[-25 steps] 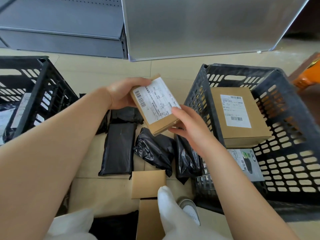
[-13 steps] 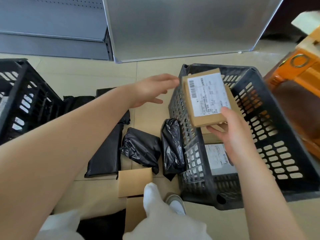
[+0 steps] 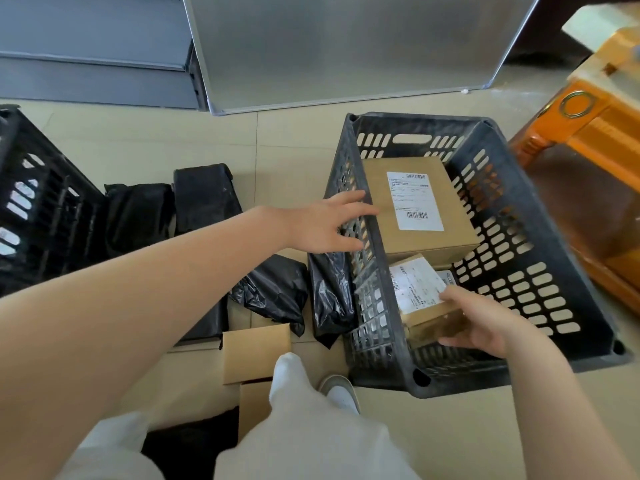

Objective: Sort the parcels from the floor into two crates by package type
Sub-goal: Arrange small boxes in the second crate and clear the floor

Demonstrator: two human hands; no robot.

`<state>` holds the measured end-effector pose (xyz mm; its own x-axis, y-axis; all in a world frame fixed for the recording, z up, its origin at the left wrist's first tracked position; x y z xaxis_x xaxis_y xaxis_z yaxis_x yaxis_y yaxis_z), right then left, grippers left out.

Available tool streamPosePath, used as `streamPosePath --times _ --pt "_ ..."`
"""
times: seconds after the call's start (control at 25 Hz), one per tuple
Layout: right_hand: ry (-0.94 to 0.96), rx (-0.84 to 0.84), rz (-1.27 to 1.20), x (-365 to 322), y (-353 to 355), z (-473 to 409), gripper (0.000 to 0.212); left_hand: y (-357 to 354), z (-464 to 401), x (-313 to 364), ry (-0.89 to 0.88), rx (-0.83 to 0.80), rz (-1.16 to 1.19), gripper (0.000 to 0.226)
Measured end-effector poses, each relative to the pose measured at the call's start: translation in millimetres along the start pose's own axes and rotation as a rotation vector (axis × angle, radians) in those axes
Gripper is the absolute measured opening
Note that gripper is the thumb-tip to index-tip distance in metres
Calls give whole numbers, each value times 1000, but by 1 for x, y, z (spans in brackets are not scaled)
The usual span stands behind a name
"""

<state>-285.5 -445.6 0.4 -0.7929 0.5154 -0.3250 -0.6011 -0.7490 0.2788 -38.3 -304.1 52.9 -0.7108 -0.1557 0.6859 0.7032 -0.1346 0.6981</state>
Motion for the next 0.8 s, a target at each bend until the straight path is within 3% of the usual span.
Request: streamPosePath --times 0.2,0.44,0.52,0.64,0.8 --pt "-54 -122 -25 0 -12 -19 22 -5 6 -24 42 -26 -6 65" --pt "-84 -153 117 0 -30 -31 21 -9 5 -27 36 -13 35 67" --pt "-66 -131 114 -1 -32 -32 28 -10 4 -27 35 -6 50 66" --pt "-55 -114 103 0 -34 -40 56 -11 4 -28 35 6 74 65" --pt "-55 -2 317 3 -36 -35 40 -9 5 -27 33 14 67 65"
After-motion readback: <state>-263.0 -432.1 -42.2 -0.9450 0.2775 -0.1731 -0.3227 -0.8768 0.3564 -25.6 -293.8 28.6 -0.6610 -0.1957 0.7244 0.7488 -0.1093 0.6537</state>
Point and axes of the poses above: each hand's wrist, its own z-axis away from the middle knuckle, its own y-axis out of the back of the hand, x = y × z, the point moved 6 cm from there along -z, towards the middle knuckle, and after that the axes turned 10 degrees about -y, right-handed, at the moved point
